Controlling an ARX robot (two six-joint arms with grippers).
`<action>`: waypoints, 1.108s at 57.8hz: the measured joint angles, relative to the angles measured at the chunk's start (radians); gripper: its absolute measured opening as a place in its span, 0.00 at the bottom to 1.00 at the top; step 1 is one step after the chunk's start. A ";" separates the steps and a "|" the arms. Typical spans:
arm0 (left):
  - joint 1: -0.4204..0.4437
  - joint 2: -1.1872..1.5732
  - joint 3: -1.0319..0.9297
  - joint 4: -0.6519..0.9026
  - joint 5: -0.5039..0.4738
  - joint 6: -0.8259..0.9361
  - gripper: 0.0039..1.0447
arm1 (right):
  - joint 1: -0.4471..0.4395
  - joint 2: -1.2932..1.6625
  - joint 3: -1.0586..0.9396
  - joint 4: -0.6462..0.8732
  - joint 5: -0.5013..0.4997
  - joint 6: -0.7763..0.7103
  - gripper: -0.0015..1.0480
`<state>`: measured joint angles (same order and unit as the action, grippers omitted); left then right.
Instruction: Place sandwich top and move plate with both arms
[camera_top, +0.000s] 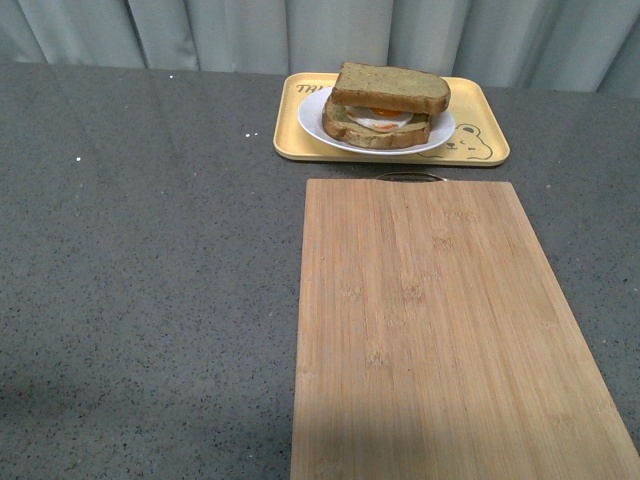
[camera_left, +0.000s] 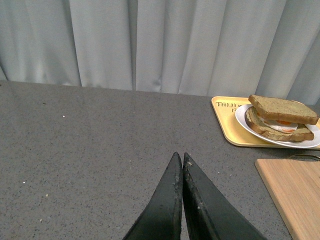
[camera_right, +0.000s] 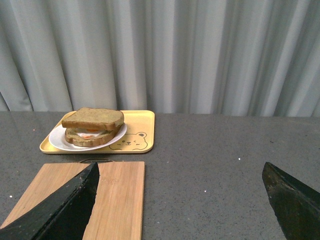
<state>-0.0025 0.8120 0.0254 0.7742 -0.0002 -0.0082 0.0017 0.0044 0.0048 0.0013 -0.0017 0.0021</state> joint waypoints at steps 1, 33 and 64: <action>0.000 -0.008 -0.001 -0.007 0.000 0.000 0.03 | 0.000 0.000 0.000 0.000 0.000 0.000 0.91; 0.000 -0.354 -0.006 -0.317 0.000 0.000 0.03 | 0.000 0.000 0.000 0.000 0.000 0.000 0.91; 0.000 -0.563 -0.007 -0.521 0.000 0.000 0.03 | 0.000 0.000 0.000 0.000 0.000 0.000 0.91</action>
<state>-0.0025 0.2493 0.0185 0.2531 -0.0002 -0.0082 0.0017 0.0044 0.0048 0.0013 -0.0017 0.0021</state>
